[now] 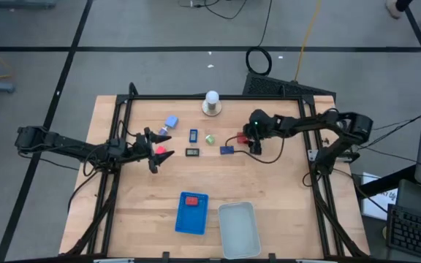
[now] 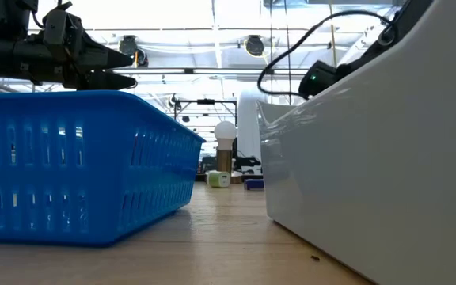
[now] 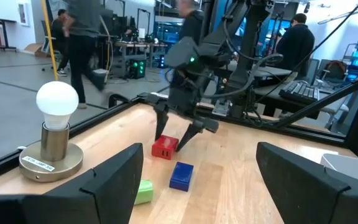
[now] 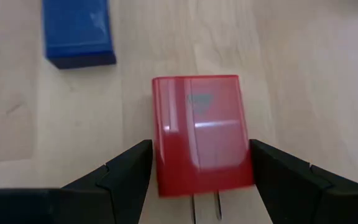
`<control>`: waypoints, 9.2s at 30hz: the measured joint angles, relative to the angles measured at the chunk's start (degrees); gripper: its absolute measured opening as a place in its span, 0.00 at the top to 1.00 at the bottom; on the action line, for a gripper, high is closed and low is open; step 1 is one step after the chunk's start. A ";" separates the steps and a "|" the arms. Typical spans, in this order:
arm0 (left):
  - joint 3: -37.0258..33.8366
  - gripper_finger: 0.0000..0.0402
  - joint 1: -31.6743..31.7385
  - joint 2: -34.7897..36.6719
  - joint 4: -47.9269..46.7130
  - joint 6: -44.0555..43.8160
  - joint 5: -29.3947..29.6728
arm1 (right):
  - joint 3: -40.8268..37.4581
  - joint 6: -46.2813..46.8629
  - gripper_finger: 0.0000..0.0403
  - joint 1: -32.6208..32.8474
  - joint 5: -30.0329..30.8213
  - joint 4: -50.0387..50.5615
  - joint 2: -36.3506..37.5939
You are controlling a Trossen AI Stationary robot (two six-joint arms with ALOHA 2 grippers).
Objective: Pick & Place Office items
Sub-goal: Put the red charger adapter into the blue bin
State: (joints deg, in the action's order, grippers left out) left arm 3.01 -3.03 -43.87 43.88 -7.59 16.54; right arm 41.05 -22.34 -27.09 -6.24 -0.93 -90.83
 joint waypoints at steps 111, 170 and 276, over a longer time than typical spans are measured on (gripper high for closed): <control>43.83 0.26 -1.56 -50.59 -1.81 -27.22 -1.74 | -0.23 -10.53 0.46 44.06 49.75 -20.59 15.13; 53.81 0.70 -1.62 -58.43 -4.72 -21.91 -2.03 | -0.26 -4.26 0.32 44.07 49.54 -19.33 15.15; 31.69 0.39 -32.24 -52.18 -12.12 -40.20 -0.18 | -0.21 13.74 0.14 51.95 49.44 1.60 40.13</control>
State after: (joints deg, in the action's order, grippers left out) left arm 34.70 -35.27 -96.05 31.76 -47.79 16.36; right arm 40.84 -8.60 24.86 43.20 0.67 -50.70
